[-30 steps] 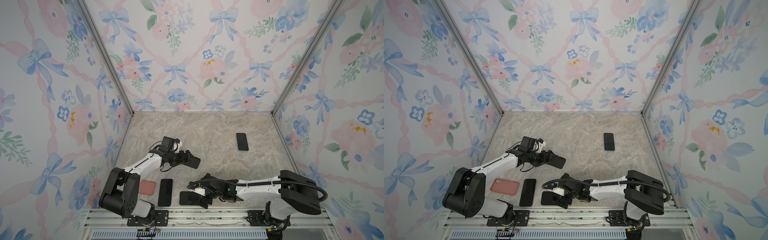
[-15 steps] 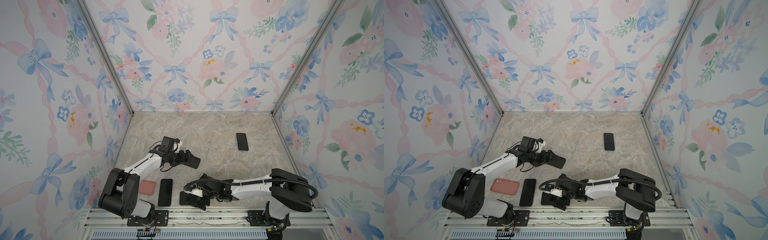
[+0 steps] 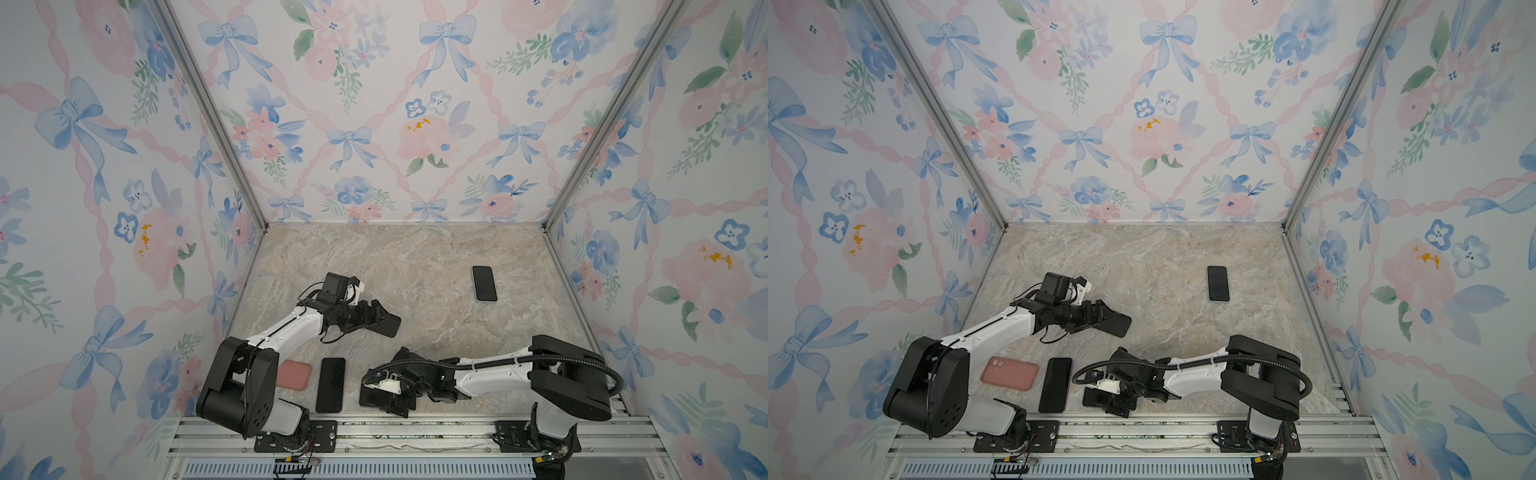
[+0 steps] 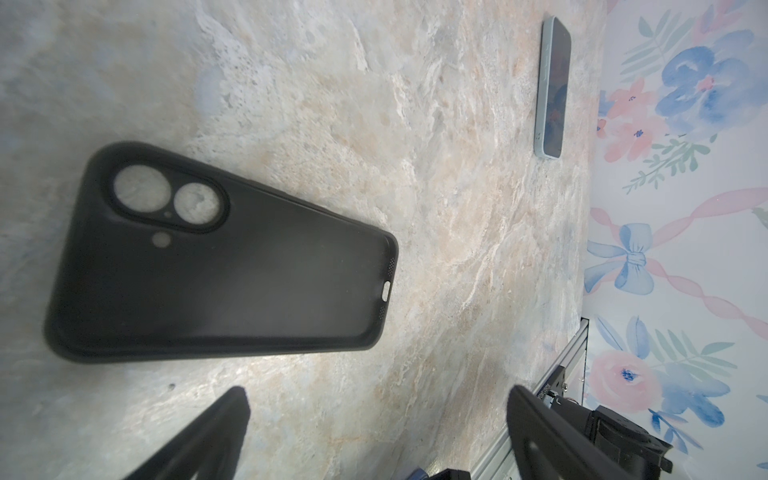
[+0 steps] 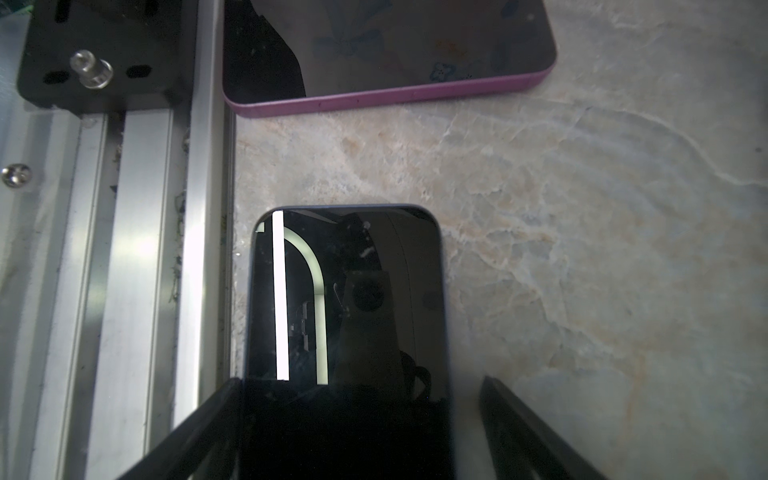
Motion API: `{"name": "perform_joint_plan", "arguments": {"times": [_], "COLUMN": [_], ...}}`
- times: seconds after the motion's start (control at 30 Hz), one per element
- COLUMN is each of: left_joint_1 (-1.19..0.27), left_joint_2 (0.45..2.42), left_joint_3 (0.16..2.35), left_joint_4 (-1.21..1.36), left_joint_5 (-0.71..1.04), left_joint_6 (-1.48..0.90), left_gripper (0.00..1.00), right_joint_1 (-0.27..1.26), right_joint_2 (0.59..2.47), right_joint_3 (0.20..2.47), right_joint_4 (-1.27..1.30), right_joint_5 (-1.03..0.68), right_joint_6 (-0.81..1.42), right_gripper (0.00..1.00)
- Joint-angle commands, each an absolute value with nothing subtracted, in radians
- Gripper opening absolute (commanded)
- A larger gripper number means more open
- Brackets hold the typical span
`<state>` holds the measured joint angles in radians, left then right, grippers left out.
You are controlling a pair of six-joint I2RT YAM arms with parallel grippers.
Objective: Put the phone into the phone case
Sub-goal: 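Reach the right gripper to the loose black phone near the robot and grasp it, then lift the black phone off the table with the right gripper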
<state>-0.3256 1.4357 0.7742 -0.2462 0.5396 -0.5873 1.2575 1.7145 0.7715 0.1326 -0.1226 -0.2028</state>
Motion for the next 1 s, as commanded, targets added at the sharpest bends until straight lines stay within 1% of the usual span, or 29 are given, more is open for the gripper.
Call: {"name": "perform_joint_plan", "arguments": {"times": [0.0,0.2,0.63,0.73,0.97], "left_joint_1": [-0.316,-0.315,-0.315,-0.314,-0.323], "left_joint_2": [1.421,1.426,1.439,1.452,1.479], "left_joint_3": [0.765,0.772,0.752,0.753,0.761], "left_joint_4": [-0.262,-0.262,-0.261,-0.261,-0.261], "left_joint_5": [0.545,0.541,0.538,0.538,0.54], "left_joint_6": [-0.597,-0.598,-0.599,-0.599,-0.597], "left_gripper": [0.98,0.98,0.98,0.98,0.97], "right_joint_1": [1.243,1.197,1.151,1.136,1.11], "right_joint_2": [1.685,1.626,1.595,1.581,1.507], "right_joint_3": [0.75,0.732,0.689,0.678,0.632], "right_joint_4": [0.011,-0.022,-0.006,-0.013,-0.059], "right_joint_5": [-0.047,-0.012,0.065,0.107,0.222], "right_joint_6": [-0.227,-0.221,-0.159,-0.117,-0.01], "right_gripper": [0.88,0.82,0.78,0.76,0.75]}}
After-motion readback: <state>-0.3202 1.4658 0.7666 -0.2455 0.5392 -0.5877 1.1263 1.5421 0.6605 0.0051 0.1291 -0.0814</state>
